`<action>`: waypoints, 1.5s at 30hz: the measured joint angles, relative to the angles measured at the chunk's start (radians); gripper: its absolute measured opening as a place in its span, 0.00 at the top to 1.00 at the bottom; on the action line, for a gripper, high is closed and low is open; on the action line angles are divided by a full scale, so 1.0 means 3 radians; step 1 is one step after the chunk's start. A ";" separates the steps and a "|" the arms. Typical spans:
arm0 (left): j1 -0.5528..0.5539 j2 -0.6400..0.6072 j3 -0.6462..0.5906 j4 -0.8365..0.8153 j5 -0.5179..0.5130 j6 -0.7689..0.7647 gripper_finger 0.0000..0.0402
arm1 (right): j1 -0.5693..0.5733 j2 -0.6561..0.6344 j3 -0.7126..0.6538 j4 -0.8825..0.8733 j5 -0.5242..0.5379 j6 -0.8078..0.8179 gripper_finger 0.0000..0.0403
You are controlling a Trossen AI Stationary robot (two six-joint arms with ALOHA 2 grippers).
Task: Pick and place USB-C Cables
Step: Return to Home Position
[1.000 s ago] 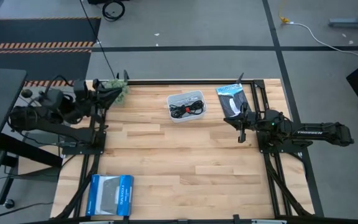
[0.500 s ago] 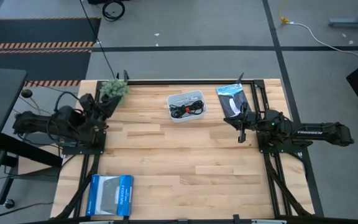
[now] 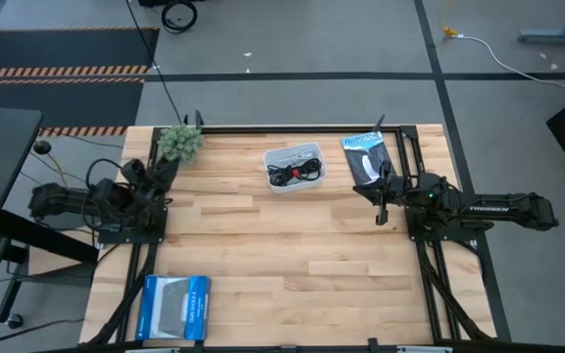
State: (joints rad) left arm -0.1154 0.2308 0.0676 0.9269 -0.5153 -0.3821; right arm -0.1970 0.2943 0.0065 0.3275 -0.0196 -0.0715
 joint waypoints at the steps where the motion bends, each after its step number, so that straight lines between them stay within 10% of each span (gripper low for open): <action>1: 0.0000 -0.0044 -0.0028 0.0010 -0.0001 0.0000 0.94 | 0.0001 0.0000 0.0000 0.0000 0.0000 0.0000 0.95; 31: 0.0001 -0.0364 -0.0198 -0.1975 -0.0400 -0.1132 0.94 | 0.0000 0.0001 0.0000 0.0000 -0.0001 0.0001 0.95; 45: -0.0003 -0.0355 -0.0201 -0.2317 0.0333 -0.0343 0.94 | 0.0000 0.0001 0.0000 0.0000 -0.0001 0.0000 0.95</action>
State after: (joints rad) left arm -0.1162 0.1242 0.0074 0.2319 -0.4154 -0.4850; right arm -0.1970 0.2945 0.0065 0.3275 -0.0199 -0.0715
